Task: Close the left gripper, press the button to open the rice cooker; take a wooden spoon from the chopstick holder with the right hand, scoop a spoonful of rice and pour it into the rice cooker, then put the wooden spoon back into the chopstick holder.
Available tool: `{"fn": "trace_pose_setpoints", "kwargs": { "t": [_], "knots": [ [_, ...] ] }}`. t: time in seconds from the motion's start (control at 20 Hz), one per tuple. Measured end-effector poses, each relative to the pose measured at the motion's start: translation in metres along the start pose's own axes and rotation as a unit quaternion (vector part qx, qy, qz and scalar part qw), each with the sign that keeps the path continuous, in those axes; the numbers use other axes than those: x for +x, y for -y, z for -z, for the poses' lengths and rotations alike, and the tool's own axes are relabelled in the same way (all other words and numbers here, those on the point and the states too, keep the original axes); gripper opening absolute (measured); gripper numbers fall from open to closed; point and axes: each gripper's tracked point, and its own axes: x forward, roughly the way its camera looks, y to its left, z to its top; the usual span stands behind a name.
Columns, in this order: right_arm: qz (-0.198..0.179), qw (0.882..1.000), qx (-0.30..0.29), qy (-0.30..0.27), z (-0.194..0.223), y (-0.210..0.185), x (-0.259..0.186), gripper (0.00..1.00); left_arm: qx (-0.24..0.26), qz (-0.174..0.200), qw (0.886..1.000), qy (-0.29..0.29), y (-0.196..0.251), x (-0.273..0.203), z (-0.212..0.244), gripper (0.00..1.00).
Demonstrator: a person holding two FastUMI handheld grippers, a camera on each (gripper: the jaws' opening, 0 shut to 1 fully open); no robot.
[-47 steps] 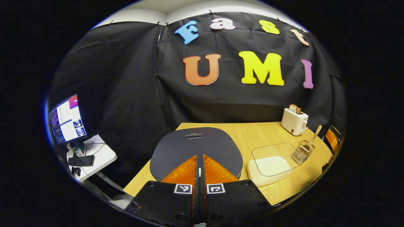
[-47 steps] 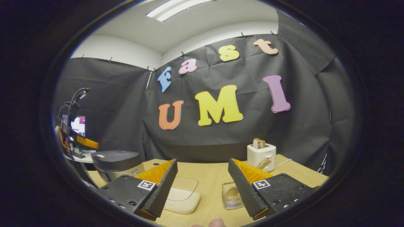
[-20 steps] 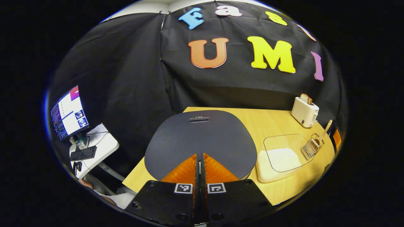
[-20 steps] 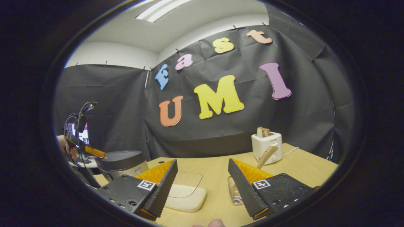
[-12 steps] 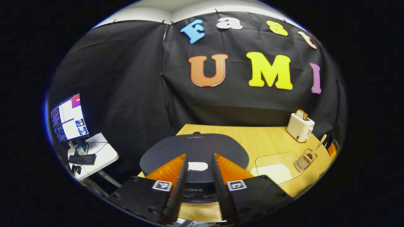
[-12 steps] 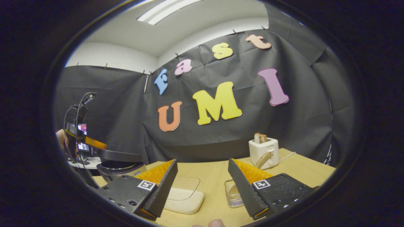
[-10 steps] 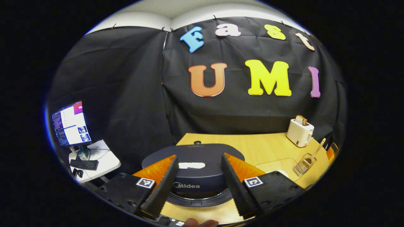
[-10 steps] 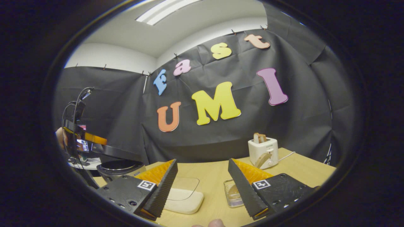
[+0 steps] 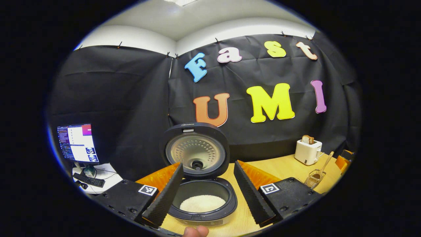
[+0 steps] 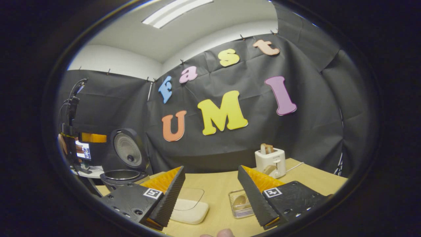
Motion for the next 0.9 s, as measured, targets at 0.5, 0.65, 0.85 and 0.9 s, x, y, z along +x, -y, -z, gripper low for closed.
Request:
{"fn": "trace_pose_setpoints", "kwargs": {
  "t": [0.5,0.65,0.85,0.9],
  "knots": [
    [0.072,0.996,-0.039,-0.044,0.012,0.059,-0.017,0.91,-0.064,0.025,0.998,-0.005,0.039,-0.008,0.060,0.98],
    [0.084,0.994,-0.037,-0.063,0.021,0.073,-0.006,0.95,-0.061,0.019,0.998,0.019,0.038,-0.006,0.060,0.98],
    [0.086,0.991,-0.036,-0.094,0.035,0.084,0.021,0.95,-0.046,0.015,0.998,0.027,0.036,-0.002,0.066,0.98],
    [0.079,0.990,-0.029,-0.111,0.043,0.085,0.028,0.96,-0.044,0.017,0.998,0.028,0.036,-0.002,0.067,0.98]
  ]
}}
